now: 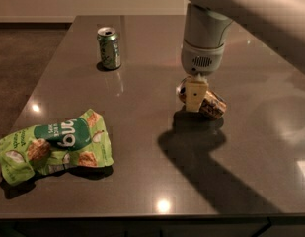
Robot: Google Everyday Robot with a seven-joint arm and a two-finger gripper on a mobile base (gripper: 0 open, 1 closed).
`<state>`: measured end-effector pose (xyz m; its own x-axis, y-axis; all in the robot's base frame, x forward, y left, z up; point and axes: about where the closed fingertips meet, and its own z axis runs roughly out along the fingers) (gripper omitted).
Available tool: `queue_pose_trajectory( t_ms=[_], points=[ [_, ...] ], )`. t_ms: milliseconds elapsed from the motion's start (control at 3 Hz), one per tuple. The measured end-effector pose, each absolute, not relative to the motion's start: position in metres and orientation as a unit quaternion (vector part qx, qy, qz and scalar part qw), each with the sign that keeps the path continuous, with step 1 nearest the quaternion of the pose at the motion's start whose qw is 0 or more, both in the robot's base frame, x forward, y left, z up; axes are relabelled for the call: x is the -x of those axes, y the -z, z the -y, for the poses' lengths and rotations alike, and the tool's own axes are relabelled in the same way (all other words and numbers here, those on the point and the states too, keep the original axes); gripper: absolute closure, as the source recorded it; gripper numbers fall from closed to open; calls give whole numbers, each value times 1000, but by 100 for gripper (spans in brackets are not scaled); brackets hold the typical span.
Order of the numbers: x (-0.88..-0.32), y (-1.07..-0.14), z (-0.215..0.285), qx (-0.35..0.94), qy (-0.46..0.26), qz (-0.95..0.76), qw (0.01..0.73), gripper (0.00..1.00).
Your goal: Knock orange can over
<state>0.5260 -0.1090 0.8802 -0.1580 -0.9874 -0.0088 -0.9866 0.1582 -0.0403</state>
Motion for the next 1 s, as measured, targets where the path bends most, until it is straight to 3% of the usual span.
queue_pose_trajectory(
  t_ms=[333,667,1000],
  points=[
    [-527,-874,106,652,19,-758,11,7],
    [-526,-871,104,652,16,-758,11,0],
    [-526,-871,104,652,16,-758,11,0]
  ],
)
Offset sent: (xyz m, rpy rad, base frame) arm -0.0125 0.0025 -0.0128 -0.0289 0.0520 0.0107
